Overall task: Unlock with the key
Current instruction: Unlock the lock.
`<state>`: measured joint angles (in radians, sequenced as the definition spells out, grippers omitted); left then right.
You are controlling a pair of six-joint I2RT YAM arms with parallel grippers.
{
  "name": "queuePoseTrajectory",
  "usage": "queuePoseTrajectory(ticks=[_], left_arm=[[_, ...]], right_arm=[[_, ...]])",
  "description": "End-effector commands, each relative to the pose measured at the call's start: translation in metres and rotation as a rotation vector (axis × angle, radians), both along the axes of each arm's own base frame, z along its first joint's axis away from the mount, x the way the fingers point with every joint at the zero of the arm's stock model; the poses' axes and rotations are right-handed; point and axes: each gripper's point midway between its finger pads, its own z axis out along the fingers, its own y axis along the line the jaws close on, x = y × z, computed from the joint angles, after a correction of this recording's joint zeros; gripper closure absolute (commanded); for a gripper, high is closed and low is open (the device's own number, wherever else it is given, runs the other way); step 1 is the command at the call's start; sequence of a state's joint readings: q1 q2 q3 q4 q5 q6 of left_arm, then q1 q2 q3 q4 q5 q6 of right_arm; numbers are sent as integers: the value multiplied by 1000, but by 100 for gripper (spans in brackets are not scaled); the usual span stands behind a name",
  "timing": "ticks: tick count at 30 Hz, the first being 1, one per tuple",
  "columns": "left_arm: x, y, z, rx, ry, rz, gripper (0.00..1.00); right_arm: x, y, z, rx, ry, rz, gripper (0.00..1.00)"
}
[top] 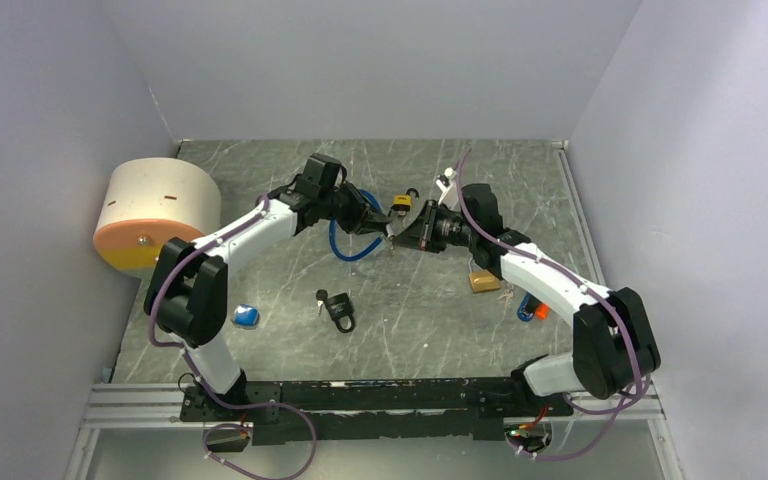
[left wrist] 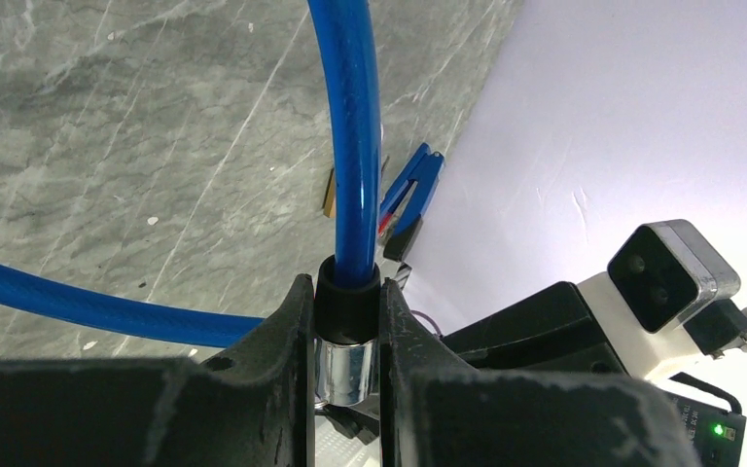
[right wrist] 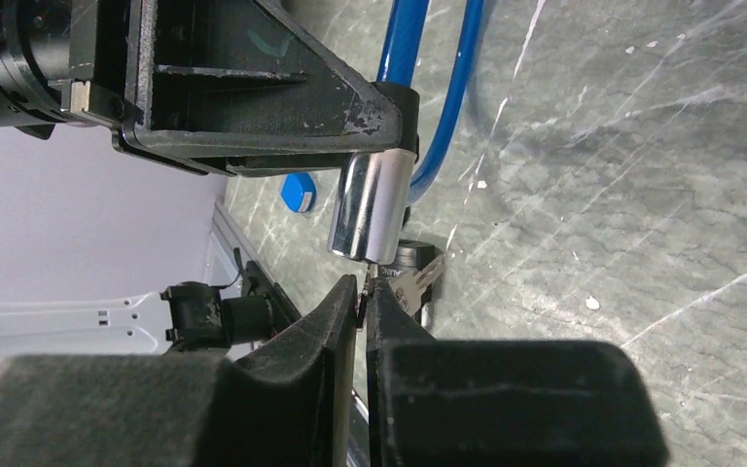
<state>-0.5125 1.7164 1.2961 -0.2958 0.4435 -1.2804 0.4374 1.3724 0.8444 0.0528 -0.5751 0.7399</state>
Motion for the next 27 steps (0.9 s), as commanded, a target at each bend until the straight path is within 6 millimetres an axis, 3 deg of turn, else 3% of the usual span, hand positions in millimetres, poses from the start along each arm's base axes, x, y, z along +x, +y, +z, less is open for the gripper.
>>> queuePoseTrajectory(ticks=[1, 4, 9, 14, 21, 27], left_arm=[[-3, -4, 41, -92, -62, -7, 98], [-3, -4, 43, -97, -63, -9, 98], [-8, -9, 48, -146, -28, -21, 97], [-18, -24, 64, -321, 53, -49, 97], [-21, -24, 67, -337, 76, -37, 97], [-7, -18, 57, -285, 14, 2, 97]], right_arm=[[13, 5, 20, 3, -74, -3, 91], [13, 5, 19, 1, -67, -4, 100], [18, 9, 22, 24, -59, -15, 100], [33, 14, 24, -1, -48, -63, 100], [48, 20, 27, -35, -15, -117, 100], [25, 10, 40, -27, -80, -83, 64]])
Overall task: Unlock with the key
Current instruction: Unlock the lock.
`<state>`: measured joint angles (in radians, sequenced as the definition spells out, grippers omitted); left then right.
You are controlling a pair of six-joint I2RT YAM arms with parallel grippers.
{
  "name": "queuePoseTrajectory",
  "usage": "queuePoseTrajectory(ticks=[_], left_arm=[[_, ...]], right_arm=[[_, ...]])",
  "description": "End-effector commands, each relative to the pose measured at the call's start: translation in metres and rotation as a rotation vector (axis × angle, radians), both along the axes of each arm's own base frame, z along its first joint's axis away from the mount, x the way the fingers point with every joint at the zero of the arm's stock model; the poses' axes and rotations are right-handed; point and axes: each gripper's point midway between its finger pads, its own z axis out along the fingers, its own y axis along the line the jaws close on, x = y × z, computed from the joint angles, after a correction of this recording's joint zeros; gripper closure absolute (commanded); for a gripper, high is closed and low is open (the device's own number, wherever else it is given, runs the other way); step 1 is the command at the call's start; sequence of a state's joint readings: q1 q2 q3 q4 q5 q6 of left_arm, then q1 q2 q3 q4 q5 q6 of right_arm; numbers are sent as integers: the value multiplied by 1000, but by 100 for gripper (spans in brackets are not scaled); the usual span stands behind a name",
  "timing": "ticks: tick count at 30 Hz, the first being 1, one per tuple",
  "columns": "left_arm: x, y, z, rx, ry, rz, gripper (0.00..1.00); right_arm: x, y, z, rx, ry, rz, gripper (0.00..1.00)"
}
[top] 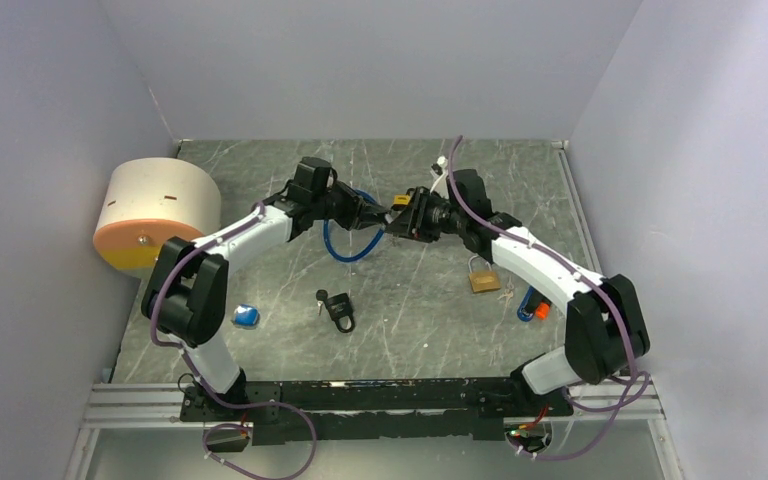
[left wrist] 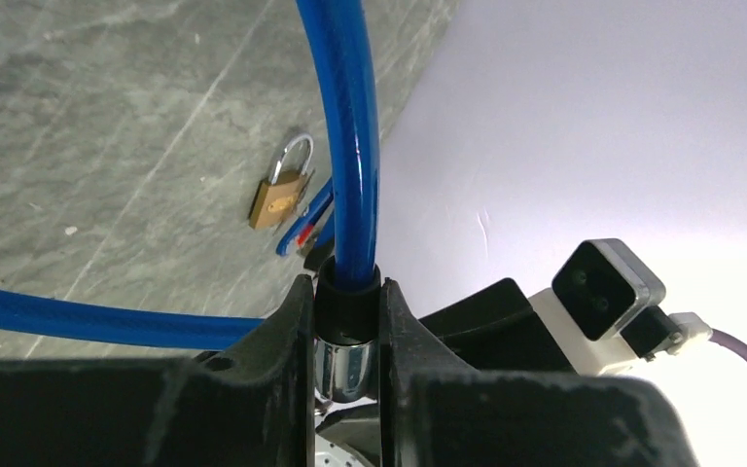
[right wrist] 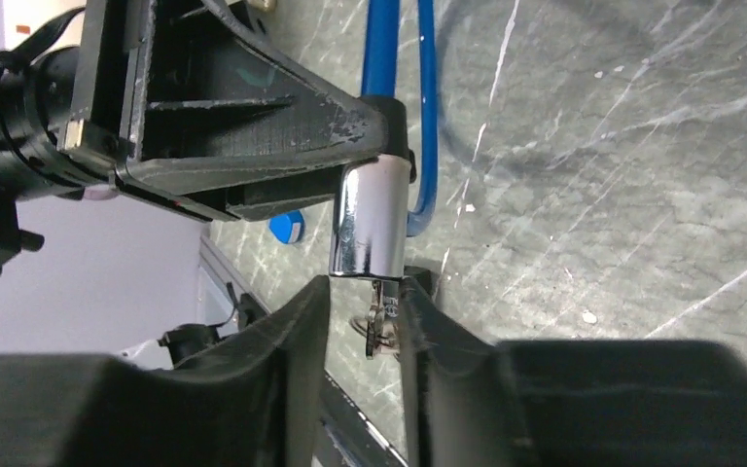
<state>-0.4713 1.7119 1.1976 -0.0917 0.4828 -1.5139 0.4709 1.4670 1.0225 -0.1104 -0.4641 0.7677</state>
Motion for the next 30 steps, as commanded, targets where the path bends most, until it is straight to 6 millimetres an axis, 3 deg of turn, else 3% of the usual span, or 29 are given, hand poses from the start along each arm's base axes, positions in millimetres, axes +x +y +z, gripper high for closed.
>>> queuePoseTrajectory(ticks=[1, 6, 9, 14, 21, 30], left_arm=[[-24, -19, 47, -86, -92, -116, 97], [-17, -13, 47, -7, -139, -99, 97], [-16, -11, 48, -1, -147, -91, 97], [-18, -9, 52, -1, -159, -92, 98], [-18, -8, 58, 16, -178, -94, 97], [-20, -8, 64, 11, -185, -104, 97]], right_arm=[[-5, -3, 37, 43, -161, 3, 61], [-28, -17, 41, 32, -187, 0, 45], [-29, -25, 36, -6, -189, -24, 43], [-21, -29, 29, -72, -185, -34, 54], [-22, -26, 26, -68, -171, -17, 60], [-22, -13, 29, -20, -159, 45, 91]])
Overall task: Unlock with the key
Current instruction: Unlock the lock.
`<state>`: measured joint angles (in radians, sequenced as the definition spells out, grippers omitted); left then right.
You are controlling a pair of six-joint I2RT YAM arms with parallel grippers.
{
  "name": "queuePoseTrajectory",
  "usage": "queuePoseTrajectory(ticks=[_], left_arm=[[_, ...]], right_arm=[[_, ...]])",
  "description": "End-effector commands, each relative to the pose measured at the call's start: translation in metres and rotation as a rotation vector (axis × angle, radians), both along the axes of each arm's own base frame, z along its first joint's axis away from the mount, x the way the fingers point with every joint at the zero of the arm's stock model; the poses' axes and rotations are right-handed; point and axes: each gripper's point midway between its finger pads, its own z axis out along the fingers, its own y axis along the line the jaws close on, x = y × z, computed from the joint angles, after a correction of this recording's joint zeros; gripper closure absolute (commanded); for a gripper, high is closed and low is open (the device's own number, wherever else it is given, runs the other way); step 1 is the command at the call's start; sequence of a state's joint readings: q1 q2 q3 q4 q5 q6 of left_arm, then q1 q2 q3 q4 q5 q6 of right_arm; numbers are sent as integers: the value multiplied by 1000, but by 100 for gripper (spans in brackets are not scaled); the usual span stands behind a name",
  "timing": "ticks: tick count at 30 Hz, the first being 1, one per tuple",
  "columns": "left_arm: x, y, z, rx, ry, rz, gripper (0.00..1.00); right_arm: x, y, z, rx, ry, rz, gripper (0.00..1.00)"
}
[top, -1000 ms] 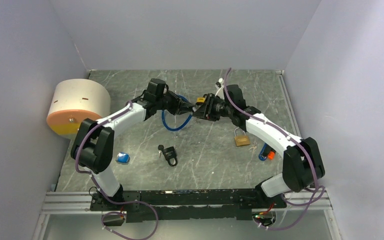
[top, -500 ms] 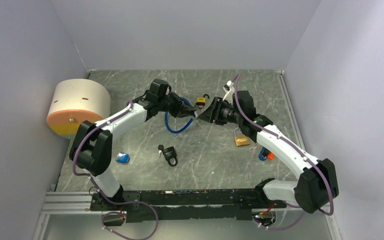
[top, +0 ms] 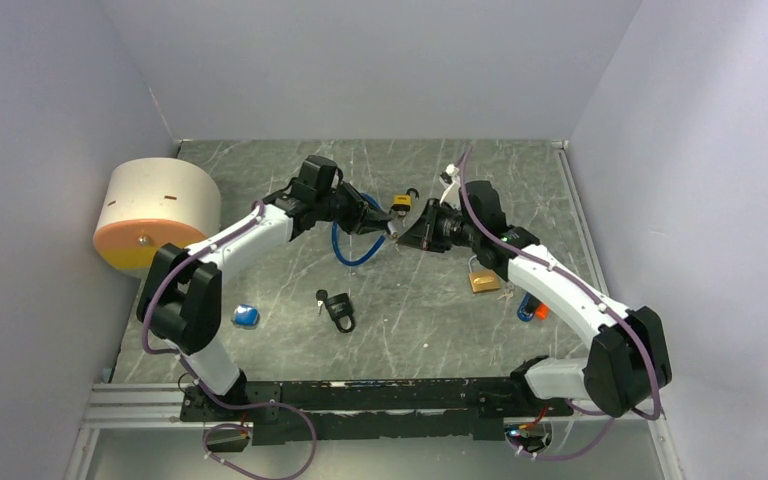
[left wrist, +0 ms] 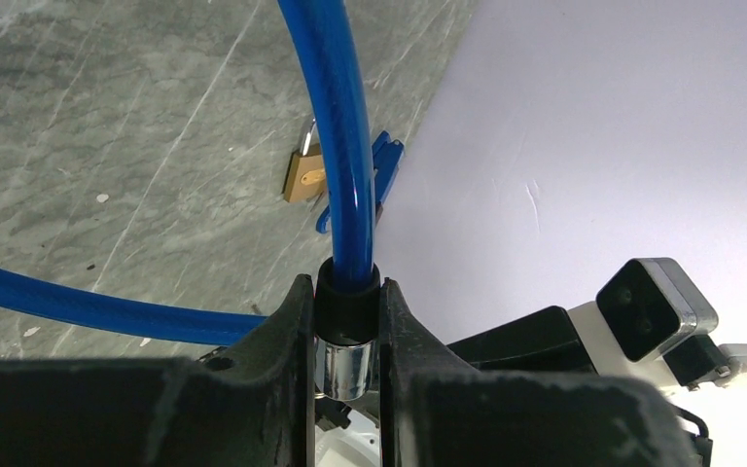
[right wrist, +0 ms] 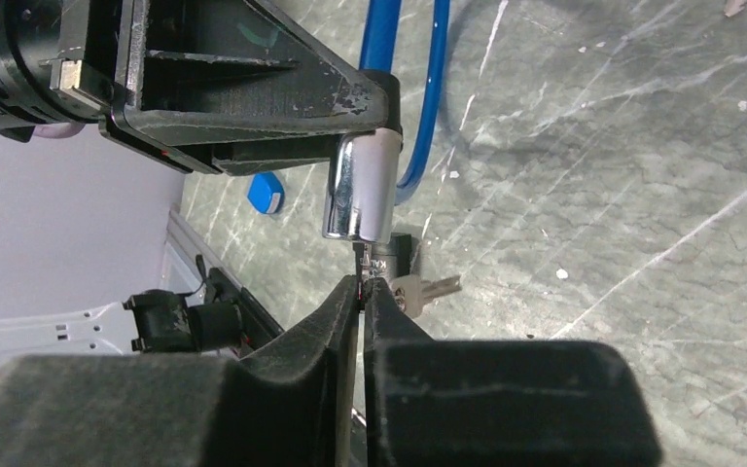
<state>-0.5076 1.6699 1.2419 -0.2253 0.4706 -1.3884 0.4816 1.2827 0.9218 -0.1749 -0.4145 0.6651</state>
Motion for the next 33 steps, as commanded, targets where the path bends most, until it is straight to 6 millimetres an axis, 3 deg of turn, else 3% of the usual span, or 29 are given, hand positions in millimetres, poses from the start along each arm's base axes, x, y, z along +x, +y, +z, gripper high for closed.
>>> queuePoseTrajectory(ticks=[1, 4, 10, 14, 21, 26, 31, 33], left_arm=[[2, -4, 56, -81, -125, -20, 97], [0, -5, 60, -103, -119, -22, 98], [-10, -9, 57, -111, -77, -47, 98], [-18, -14, 53, -133, -47, -65, 97], [-24, -20, 68, -191, -52, -91, 97], [-20, -17, 78, -239, -109, -64, 98], [-17, -8, 96, -324, -159, -51, 98], [-16, -4, 101, -345, -177, -34, 98]], right_arm=[[9, 12, 20, 49, -49, 38, 94], [11, 16, 20, 62, -38, 48, 100], [30, 20, 21, 58, 28, -31, 100], [46, 29, 35, 72, 52, -50, 100], [63, 38, 30, 65, 72, -65, 100], [50, 45, 55, 257, 112, -32, 100], [38, 22, 107, 629, 122, 7, 100], [31, 20, 119, 729, 166, 18, 100]])
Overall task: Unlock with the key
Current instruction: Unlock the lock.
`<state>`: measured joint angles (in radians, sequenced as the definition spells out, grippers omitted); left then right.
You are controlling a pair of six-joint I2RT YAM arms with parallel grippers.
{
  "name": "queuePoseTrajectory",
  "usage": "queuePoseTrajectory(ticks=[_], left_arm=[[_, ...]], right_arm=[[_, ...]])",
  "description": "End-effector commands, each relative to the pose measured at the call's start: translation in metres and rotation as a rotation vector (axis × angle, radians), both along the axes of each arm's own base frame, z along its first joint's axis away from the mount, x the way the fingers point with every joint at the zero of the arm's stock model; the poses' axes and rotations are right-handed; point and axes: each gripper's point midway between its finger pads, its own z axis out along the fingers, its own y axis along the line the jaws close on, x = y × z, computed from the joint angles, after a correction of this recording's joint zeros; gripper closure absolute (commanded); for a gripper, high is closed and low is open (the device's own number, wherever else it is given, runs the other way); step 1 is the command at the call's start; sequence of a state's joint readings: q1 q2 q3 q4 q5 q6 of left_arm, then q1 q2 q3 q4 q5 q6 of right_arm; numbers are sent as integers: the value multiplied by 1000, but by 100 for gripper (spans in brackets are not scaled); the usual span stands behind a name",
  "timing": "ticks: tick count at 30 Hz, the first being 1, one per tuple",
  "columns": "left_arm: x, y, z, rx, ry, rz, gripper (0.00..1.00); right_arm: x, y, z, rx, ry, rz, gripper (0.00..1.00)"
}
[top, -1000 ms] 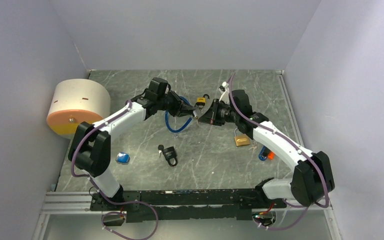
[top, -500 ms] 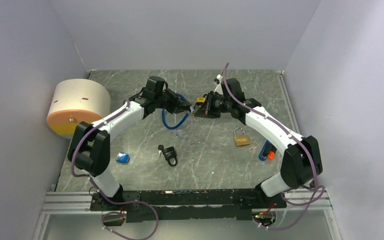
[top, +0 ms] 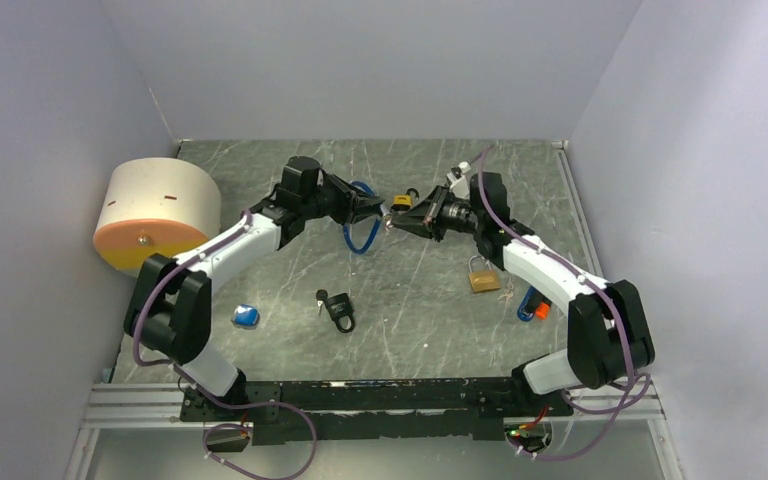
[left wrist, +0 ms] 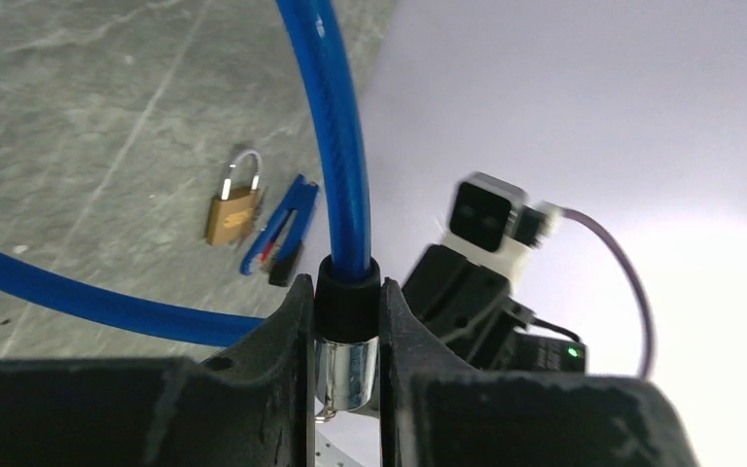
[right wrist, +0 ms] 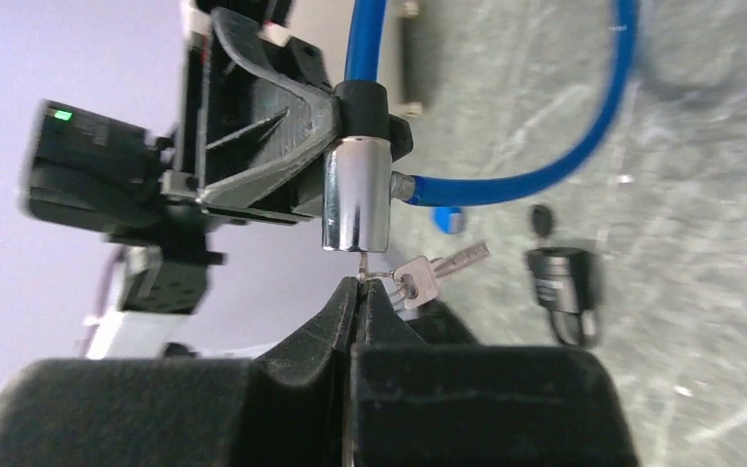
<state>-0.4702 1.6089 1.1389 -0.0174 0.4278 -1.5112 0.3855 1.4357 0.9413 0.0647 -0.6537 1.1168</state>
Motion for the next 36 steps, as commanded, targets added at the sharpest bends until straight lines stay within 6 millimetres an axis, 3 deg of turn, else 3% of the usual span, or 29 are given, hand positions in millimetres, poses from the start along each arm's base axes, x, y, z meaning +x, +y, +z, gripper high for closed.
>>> queuePoseTrajectory(ticks=[1, 8, 16, 19, 22, 23, 25, 28, 30, 32, 36], left_arm=[[-37, -17, 83, -227, -145, -161, 98], [-34, -16, 105, -334, -200, -132, 97], [-27, -14, 110, -380, -225, -91, 98], [-25, -14, 110, -384, -225, -83, 98], [-23, -14, 110, -387, -220, -76, 98], [-22, -13, 110, -384, -217, -74, 98], [-20, -14, 106, -363, -197, -77, 98], [-16, -16, 108, -350, -185, -100, 98], [-14, -17, 109, -346, -175, -105, 98], [-12, -16, 109, -343, -159, -99, 97], [-14, -14, 106, -338, -76, -80, 98]], right_arm=[[0, 0, 104, 431, -113, -4, 100], [-11, -10, 141, 726, -1, 14, 100], [-15, -22, 145, 865, 94, -5, 100], [-16, -19, 140, 842, 88, 5, 98], [-17, -14, 129, 722, -7, 40, 67], [-16, -14, 122, 666, -55, 44, 61], [-7, -25, 107, 565, -144, 2, 57], [14, -70, 95, 439, -292, -88, 46], [20, -82, 88, 347, -344, -96, 44], [29, -86, 67, 201, -340, -143, 40], [24, -84, 21, -143, -383, -168, 35]])
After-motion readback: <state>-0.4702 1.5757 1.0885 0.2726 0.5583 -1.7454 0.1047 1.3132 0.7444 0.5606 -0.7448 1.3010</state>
